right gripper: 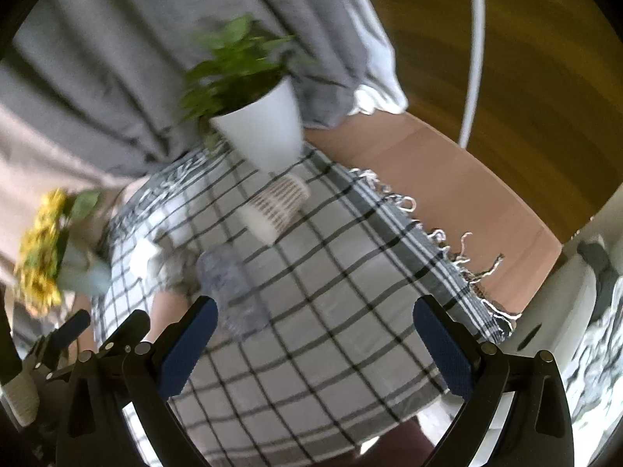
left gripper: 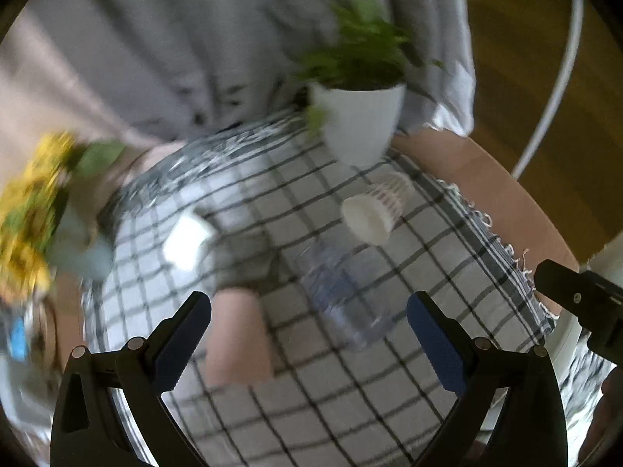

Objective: Flip cup upside down
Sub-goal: 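Reach the left tool to the lying houndstooth paper cup and grasp it, then lift the paper cup with the left tool and turn it upright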

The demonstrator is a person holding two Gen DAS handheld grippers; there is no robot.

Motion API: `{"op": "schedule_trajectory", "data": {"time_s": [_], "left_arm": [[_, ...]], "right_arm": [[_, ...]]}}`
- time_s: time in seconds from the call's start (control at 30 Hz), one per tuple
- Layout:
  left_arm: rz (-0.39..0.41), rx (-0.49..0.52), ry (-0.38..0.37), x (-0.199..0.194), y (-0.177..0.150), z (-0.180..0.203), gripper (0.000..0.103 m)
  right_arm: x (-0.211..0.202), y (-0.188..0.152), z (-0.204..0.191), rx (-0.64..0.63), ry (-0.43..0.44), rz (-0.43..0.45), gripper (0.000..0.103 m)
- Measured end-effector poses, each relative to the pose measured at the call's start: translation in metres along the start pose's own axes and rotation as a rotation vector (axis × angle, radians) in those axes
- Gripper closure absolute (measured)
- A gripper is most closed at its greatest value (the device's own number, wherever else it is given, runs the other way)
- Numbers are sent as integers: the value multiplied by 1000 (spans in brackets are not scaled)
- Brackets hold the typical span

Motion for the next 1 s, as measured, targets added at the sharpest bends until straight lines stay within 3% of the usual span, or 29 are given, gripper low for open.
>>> {"op": "schedule_trajectory", "data": {"time_s": [0.3,0.47,0.7,0.83,1.0], "left_arm": [[-69,315,-29,82,55,63,0],[-148,440,-53,124,65,87,1],[-291,517,-97,177,63,102,3],[-343,548,-81,201,60,106,6],[-413,552,-104,223,51,113,16]], "right_arm": [[48,29,51,189,-62,-60,2],[78,31,74,289,-87,-116,2],[112,35,87,382,-108,-167,2],[126,36,88,407,-121,-185,2],[142,33,91,437,-131,-221,2]]}}
Point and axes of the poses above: each gripper's, at about its wrist camera, not at the fingertips, and x roughly the way its jaws point, z to its right, y to its top, the point moved 10 cm from there along x, roughly the way its jaws point, and after that the axes turned 2 degrees about z, right-handed, at the moved point
